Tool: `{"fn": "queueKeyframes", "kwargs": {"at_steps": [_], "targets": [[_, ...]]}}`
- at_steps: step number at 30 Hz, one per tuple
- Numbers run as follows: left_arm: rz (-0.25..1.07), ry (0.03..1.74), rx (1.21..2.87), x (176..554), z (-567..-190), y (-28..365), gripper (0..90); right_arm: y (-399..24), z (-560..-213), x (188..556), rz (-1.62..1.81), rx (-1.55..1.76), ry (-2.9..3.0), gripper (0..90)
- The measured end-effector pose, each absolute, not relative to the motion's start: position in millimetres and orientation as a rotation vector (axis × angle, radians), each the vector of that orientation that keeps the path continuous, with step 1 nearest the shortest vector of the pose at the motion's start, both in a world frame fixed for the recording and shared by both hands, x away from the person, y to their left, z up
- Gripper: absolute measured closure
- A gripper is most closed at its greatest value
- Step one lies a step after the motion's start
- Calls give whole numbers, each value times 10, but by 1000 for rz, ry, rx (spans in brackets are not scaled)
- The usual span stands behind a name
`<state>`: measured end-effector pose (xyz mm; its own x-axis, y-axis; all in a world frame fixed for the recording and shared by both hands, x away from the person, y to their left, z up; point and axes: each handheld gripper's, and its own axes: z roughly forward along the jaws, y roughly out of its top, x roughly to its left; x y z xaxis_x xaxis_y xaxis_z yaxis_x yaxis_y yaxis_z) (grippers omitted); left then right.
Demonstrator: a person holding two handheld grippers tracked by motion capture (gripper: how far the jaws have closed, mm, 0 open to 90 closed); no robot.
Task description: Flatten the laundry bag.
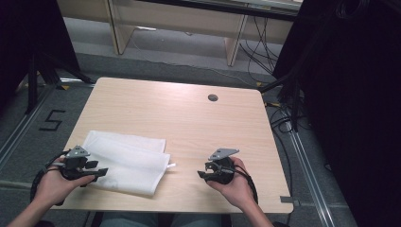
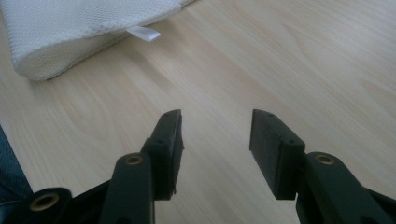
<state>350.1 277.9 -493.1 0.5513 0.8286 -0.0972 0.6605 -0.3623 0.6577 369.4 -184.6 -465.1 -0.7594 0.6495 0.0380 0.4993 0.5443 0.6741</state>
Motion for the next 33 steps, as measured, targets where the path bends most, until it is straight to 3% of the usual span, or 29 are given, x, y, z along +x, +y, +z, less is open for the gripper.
{"fn": "queueKeyframes", "kwargs": {"at_steps": [11,19,24,33], "targets": [[338,1157,2153,3509,-4934,2757,489,-1868,-4644,3716,1024,997,2555,557],[396,1066,2239,3430,-4911,2721,704,-1855,-4555,3680,992,991,2501,657],[375,1116,2234,3459,-4909,2711,869,-1859,-4577,3693,982,975,2511,759],[322,1106,2233,3478,-4917,2586,867,-1789,-4533,3735,959,992,2570,742]]}}
